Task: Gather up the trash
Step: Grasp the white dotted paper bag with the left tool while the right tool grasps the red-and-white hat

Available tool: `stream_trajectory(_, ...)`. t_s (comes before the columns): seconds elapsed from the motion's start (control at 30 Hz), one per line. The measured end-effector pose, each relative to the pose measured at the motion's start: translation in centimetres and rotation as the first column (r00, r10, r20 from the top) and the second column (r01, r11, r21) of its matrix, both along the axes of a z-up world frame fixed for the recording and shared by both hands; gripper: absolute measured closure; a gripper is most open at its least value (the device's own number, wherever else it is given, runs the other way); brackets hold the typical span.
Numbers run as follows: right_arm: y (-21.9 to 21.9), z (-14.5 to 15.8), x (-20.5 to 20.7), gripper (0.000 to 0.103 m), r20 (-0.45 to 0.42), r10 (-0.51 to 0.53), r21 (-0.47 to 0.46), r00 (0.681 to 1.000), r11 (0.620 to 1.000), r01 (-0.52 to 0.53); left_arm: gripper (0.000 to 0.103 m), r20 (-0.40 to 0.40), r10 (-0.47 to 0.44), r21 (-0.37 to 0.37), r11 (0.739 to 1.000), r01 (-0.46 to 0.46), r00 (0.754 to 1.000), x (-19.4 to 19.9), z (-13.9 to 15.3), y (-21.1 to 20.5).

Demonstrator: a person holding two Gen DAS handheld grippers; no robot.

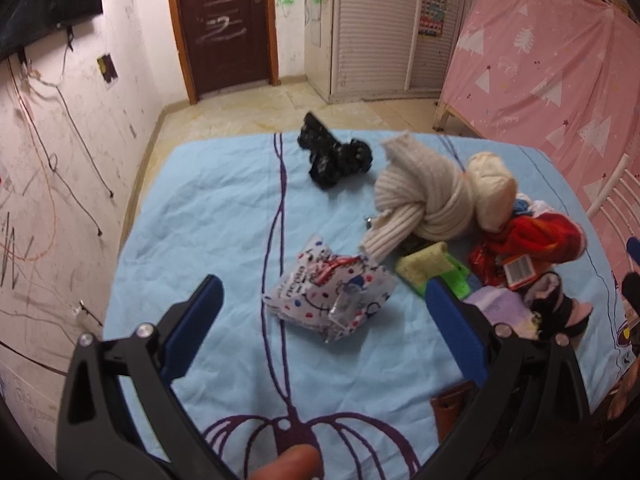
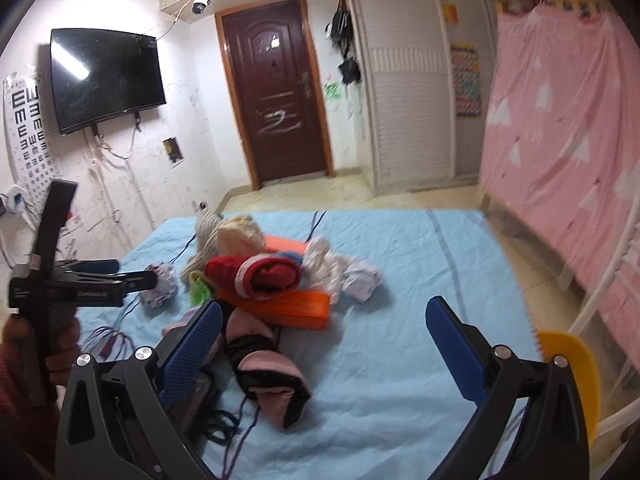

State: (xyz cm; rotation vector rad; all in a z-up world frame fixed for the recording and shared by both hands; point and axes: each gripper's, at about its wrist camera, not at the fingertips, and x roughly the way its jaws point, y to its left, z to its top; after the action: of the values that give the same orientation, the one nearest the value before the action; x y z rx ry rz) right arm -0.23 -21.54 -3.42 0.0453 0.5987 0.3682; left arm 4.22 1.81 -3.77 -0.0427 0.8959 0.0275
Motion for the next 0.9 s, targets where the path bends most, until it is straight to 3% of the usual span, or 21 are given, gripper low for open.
stream_trajectory(0.2,1.1,-1.6,1.3,0.010,-0.081,0.092,0.014,0.992,0.996,-0.091,0.006,-0.066,0.005,-0.018,1.000,-0.006,0.998,1.7,-1.6,0.3)
stream_trajectory(0.27,1.5,-1.6,1.6,0.017,-0.093,0.117,0.021,0.989,0.993,-0.116,0.006,-0.068,0.000,-0.014,1.000,-0.001,0.998,2.1,-1.8,0.2)
stream_trajectory(0.37,2.1,-1.1,2.2,0.023,-0.090,0.138,0.009,0.986,0.990,-0.138,0.032,-0.093,-0.008,-0.022,1.000,0.006,0.996,2.7,-2.3,0.0)
stream_trajectory(0.4,2.3,-0.8,2.4,0.024,-0.086,0.145,0.008,0.986,0.989,-0.145,0.036,-0.093,-0.007,-0.026,1.000,0.005,0.996,2.9,-2.4,0.1)
stream_trajectory(0.57,4.2,0.0,3.6,0.027,-0.077,0.197,-0.002,0.977,0.980,-0.198,0.056,-0.068,-0.005,0.009,1.000,0.006,0.998,2.9,-2.2,-0.1)
stream_trajectory(0.7,5.6,-0.3,4.6,0.032,-0.101,0.213,-0.015,0.972,0.976,-0.215,0.061,-0.050,-0.003,0.030,1.000,0.004,0.999,2.7,-2.0,-0.1)
stream_trajectory(0.77,6.0,-0.7,5.3,0.046,-0.124,0.221,-0.006,0.967,0.975,-0.223,0.062,-0.046,-0.004,0.026,1.000,0.006,0.999,2.7,-2.0,0.1)
stream_trajectory(0.83,6.3,-0.9,5.7,0.067,-0.133,0.218,-0.005,0.967,0.975,-0.221,0.062,-0.040,0.002,0.027,1.000,-0.001,0.999,2.6,-1.9,0.4)
stream_trajectory(0.9,6.3,-0.9,5.9,0.077,-0.136,0.222,0.003,0.965,0.975,-0.224,0.062,-0.033,0.008,0.027,1.000,-0.007,0.999,2.4,-1.8,0.5)
